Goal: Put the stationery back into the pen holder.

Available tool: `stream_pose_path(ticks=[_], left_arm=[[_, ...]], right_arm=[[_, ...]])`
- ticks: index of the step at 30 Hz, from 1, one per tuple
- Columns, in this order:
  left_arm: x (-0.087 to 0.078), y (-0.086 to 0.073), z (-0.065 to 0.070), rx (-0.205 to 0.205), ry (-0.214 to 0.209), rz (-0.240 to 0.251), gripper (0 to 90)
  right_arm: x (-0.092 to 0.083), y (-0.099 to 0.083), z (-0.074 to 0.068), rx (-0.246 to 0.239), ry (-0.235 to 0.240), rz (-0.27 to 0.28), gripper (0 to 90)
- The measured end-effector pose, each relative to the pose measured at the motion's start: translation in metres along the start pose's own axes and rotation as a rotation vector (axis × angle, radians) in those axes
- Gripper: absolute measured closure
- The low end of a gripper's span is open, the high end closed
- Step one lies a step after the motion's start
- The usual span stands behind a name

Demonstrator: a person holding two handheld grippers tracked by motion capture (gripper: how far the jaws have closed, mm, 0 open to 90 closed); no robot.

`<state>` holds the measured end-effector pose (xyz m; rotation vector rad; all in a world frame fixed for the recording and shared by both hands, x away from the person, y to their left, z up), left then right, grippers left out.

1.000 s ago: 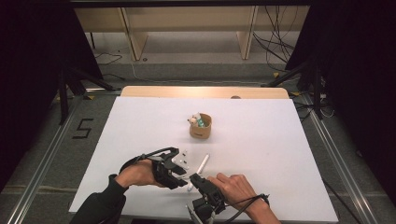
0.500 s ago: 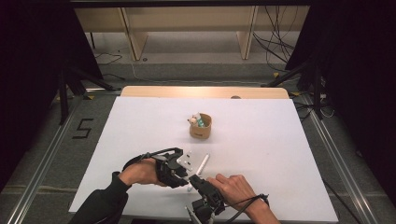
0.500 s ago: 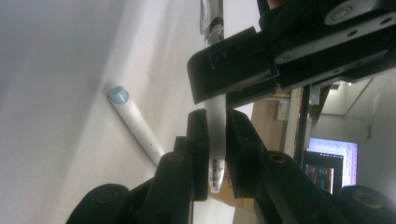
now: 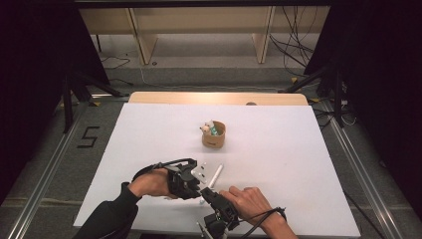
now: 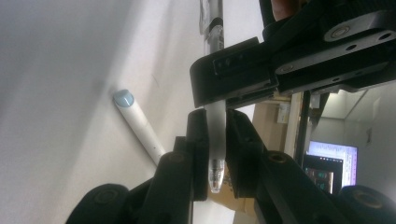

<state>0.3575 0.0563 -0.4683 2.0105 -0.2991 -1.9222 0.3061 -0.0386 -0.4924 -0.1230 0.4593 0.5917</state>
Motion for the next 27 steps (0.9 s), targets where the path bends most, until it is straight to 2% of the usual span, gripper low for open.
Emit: stream_pose_path(ticks=[3, 5, 7, 12, 14, 17, 21, 25, 27], left_arm=[[0.0, 0.0, 0.0, 0.0, 0.0, 0.0, 78.6], [0.0, -0.002, -0.002, -0.017, 0.029, -0.009, 78.8], [-0.001, -0.003, -0.004, -0.035, 0.034, 0.002, 78.9], [-0.004, -0.007, -0.015, -0.114, 0.082, 0.041, 79.0], [-0.006, -0.007, -0.02, -0.161, 0.106, 0.075, 79.0], [-0.009, -0.006, -0.028, -0.204, 0.138, 0.123, 79.0], [-0.014, -0.002, -0.037, -0.267, 0.171, 0.213, 79.0], [-0.021, 0.002, -0.046, -0.326, 0.199, 0.309, 79.0], [-0.025, 0.003, -0.051, -0.355, 0.212, 0.357, 79.0]], right_arm=[[-0.001, 0.0, 0.0, 0.002, 0.008, 0.002, 79.3], [-0.002, -0.001, 0.001, 0.0, 0.017, -0.009, 71.4], [-0.004, -0.003, 0.003, 0.014, 0.019, -0.025, 65.4], [-0.013, -0.011, 0.018, 0.148, -0.012, -0.005, 55.5], [-0.015, -0.015, 0.021, 0.218, -0.02, -0.005, 53.1], [-0.016, -0.022, 0.023, 0.308, -0.039, -0.01, 48.6], [-0.019, -0.035, 0.024, 0.497, -0.036, -0.006, 43.6], [-0.023, -0.049, 0.025, 0.751, -0.022, 0.01, 41.0], [-0.025, -0.056, 0.025, 0.878, 0.002, 0.041, 40.4]])
Point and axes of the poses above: each handheld gripper's, and its own axes: x roughly forward along the jaws, y roughly out of its top, z roughly to its right, the point moved 6 cm from there along x, roughly forward along the jaws
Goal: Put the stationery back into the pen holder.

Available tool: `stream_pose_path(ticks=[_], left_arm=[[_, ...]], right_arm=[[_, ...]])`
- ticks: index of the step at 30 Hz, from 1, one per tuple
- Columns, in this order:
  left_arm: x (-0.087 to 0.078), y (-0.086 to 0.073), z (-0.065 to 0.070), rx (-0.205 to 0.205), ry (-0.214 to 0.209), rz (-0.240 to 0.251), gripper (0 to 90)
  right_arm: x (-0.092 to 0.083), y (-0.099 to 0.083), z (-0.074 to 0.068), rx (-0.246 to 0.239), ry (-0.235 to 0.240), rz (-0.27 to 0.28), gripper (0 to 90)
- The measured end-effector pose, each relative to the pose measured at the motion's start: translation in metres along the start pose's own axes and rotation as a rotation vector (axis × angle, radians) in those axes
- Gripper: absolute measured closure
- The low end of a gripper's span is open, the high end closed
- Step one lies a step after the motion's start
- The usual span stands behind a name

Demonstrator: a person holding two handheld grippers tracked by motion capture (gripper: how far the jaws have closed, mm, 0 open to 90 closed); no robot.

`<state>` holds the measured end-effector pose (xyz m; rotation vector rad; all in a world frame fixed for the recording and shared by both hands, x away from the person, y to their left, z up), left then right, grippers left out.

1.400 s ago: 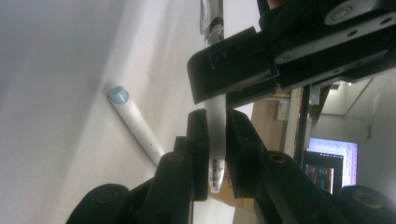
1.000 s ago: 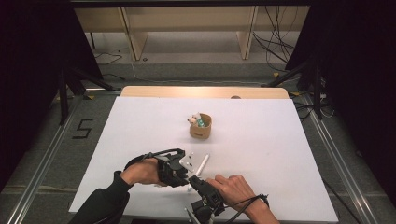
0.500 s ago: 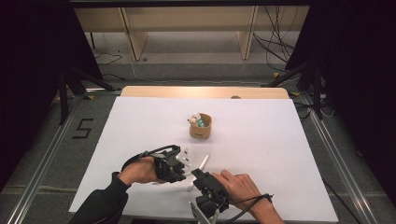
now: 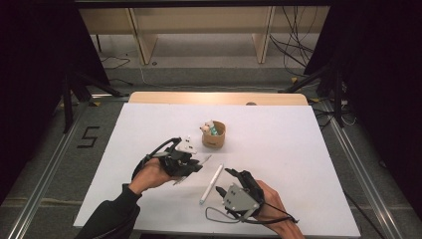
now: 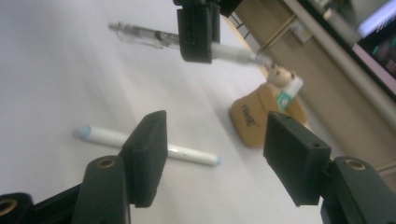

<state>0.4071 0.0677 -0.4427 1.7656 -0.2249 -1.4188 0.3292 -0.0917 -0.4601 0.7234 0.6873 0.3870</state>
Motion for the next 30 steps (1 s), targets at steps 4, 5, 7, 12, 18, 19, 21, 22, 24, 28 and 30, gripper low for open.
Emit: stream_pose_path(ticks=[4, 5, 7, 12, 18, 19, 21, 22, 24, 28, 30], left_arm=[[-0.002, 0.01, -0.012, -0.063, 0.033, 0.108, 78.9], [-0.003, 0.012, -0.016, -0.08, 0.037, 0.135, 79.0], [-0.003, 0.018, -0.022, -0.117, 0.046, 0.195, 78.9], [-0.003, 0.034, -0.038, -0.211, 0.059, 0.313, 78.9], [0.005, 0.049, -0.047, -0.257, 0.062, 0.369, 78.9], [0.006, 0.051, -0.048, -0.256, 0.068, 0.376, 78.9], [0.007, 0.057, -0.051, -0.246, 0.083, 0.389, 78.9], [0.007, 0.06, -0.053, -0.25, 0.092, 0.401, 78.9], [0.008, 0.066, -0.058, -0.274, 0.098, 0.428, 78.8], [0.011, 0.075, -0.067, -0.315, 0.091, 0.453, 78.8], [0.013, 0.079, -0.07, -0.318, 0.094, 0.456, 78.8]], right_arm=[[-0.004, -0.01, 0.009, 0.223, 0.051, 0.03, 40.1], [-0.005, -0.013, 0.011, 0.26, 0.057, 0.032, 40.1], [-0.006, -0.017, 0.015, 0.316, 0.065, 0.039, 40.2], [-0.011, -0.024, 0.018, 0.379, 0.067, 0.042, 40.0], [-0.017, -0.028, 0.019, 0.472, 0.099, 0.071, 37.0], [-0.018, -0.029, 0.02, 0.492, 0.106, 0.081, 36.3], [-0.02, -0.031, 0.022, 0.542, 0.125, 0.094, 35.7], [-0.021, -0.033, 0.023, 0.567, 0.132, 0.098, 35.6], [-0.022, -0.036, 0.025, 0.594, 0.136, 0.105, 35.6], [-0.025, -0.04, 0.025, 0.61, 0.135, 0.102, 35.7], [-0.026, -0.041, 0.024, 0.608, 0.136, 0.101, 35.7]])
Point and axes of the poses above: each handheld gripper's, and its own axes: x roughly forward along the jaws, y roughly out of its top, z roughly to its right, the point moved 6 cm from there along x, roughly forward along the jaws
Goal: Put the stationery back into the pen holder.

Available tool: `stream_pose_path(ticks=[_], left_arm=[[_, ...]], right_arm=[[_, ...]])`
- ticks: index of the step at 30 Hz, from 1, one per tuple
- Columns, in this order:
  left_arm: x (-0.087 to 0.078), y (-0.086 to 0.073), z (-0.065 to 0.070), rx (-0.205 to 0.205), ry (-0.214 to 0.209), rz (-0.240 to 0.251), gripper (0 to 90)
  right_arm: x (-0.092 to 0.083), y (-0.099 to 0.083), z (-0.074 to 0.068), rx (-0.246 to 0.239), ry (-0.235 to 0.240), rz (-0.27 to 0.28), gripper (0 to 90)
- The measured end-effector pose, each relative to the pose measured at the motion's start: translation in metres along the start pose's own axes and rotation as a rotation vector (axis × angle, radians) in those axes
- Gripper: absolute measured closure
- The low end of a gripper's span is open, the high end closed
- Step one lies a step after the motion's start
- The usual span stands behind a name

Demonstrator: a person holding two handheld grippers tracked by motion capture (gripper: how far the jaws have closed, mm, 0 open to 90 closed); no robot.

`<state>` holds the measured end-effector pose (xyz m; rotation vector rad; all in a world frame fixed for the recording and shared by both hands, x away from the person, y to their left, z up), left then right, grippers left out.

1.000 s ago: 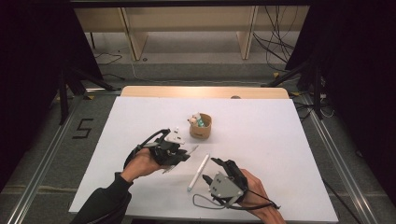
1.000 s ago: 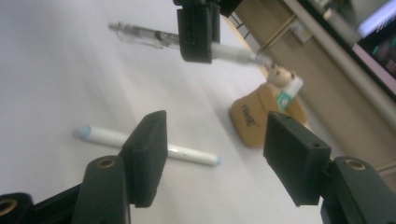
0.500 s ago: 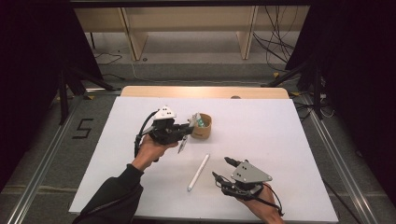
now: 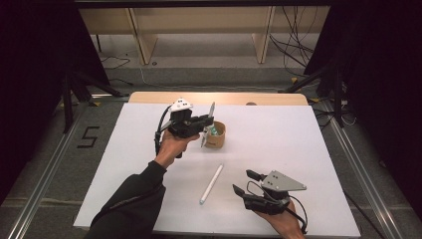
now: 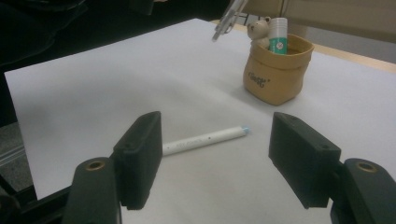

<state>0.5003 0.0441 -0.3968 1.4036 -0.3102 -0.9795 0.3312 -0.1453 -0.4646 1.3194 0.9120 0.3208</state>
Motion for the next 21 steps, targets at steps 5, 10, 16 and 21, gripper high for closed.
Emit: stream_pose_path(ticks=[5, 10, 16, 21], left_arm=[[0.009, 0.008, -0.005, -0.024, 0.001, 0.027, 78.9], [0.019, 0.015, -0.009, -0.048, 0.004, 0.059, 78.9], [0.035, 0.019, -0.016, -0.079, 0.022, 0.076, 78.9], [0.044, 0.02, -0.021, -0.098, 0.038, 0.093, 78.9]], right_arm=[[-0.001, -0.002, -0.002, 0.003, 0.005, -0.003, 35.7], [-0.001, -0.002, -0.002, 0.011, 0.012, -0.002, 34.8], [-0.002, -0.003, -0.002, 0.038, 0.019, 0.005, 32.4], [-0.002, -0.005, -0.001, 0.043, 0.024, 0.001, 32.2]])
Point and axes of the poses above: each handheld gripper's, and its own axes: x roughly forward along the jaws, y roughly out of its top, z roughly to its right, the point moved 6 cm from there along x, roughly forward along the jaws
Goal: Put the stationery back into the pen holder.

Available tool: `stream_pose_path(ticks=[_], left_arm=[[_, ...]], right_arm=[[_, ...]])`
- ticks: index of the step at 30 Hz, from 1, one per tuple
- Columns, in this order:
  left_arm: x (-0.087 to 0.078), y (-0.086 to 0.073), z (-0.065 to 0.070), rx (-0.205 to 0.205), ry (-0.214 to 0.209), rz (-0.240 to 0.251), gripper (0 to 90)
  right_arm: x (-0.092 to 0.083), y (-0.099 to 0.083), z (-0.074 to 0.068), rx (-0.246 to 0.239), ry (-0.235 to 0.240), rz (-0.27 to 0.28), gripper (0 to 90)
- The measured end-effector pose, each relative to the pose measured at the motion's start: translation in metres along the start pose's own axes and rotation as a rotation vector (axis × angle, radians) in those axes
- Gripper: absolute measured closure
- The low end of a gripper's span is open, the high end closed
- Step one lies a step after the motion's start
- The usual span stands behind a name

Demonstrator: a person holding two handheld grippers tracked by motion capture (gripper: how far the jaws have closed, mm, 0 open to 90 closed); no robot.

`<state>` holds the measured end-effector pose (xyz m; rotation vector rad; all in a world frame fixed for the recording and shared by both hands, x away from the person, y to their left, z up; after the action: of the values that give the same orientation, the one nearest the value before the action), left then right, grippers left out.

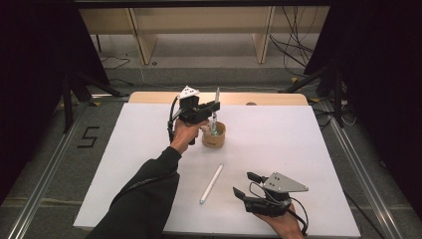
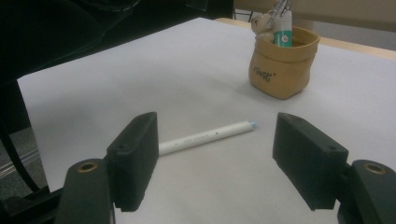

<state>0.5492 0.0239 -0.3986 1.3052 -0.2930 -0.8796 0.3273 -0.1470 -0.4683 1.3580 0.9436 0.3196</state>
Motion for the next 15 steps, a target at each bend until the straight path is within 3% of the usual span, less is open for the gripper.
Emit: stream_pose_path(ticks=[15], left_arm=[[0.024, -0.01, -0.002, 0.001, 0.028, 0.006, 78.9]], right_arm=[[0.0, -0.001, -0.001, -0.004, 0.008, -0.001, 32.4]])
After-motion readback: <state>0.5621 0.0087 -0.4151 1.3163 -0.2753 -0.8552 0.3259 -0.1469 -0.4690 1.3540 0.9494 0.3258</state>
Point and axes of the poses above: each handheld gripper's, and its own axes: x roughly forward along the jaws, y roughly out of its top, z roughly to its right, the point moved 6 cm from there along x, roughly forward along the jaws
